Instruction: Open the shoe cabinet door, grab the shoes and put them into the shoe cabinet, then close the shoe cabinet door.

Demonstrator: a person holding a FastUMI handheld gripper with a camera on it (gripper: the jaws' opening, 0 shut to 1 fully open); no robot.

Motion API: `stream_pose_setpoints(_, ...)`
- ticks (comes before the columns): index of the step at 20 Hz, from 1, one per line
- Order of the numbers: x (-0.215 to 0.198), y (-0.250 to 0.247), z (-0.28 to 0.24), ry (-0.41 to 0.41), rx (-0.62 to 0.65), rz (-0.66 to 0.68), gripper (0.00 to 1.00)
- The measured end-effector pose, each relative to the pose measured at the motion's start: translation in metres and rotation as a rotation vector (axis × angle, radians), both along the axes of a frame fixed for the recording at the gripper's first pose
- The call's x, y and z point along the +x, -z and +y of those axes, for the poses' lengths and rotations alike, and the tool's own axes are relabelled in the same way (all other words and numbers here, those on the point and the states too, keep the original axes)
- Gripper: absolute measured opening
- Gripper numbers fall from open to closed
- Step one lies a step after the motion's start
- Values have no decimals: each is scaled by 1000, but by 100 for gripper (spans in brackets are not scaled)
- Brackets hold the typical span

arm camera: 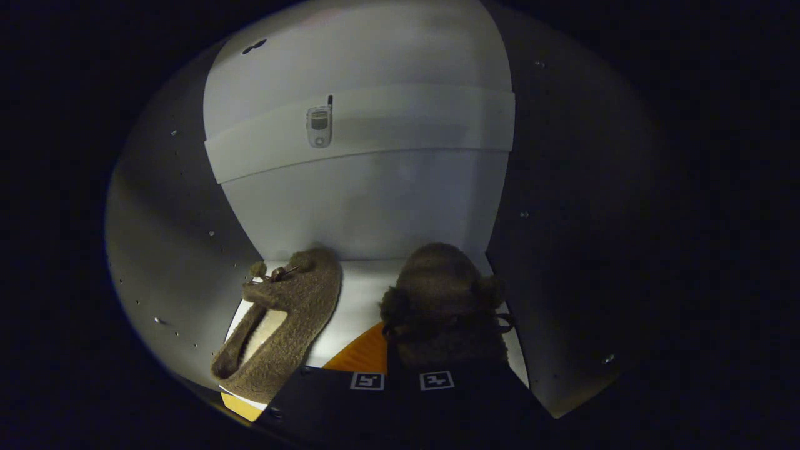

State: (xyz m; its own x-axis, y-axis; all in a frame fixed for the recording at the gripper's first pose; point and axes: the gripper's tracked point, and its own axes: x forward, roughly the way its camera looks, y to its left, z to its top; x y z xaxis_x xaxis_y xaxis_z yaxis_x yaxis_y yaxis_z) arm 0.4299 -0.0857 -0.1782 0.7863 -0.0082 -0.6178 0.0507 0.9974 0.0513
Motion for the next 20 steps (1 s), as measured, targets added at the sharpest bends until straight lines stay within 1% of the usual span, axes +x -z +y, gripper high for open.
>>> stream_pose_setpoints(3,2,11,0,-3,6,31,6)
stream_pose_setpoints(7,3,23,7,-37,-12,57,6)
stream_pose_setpoints(9,3,24,9,-35,-14,58,7)
stream_pose_setpoints(12,1,20,8,-17,-7,55,14)
stream_pose_setpoints(13,-2,17,11,-21,2,55,15)
stream_pose_setpoints(16,-5,10,12,-18,12,35,32)
stream_pose_setpoints(20,-12,-8,17,-27,15,-27,55)
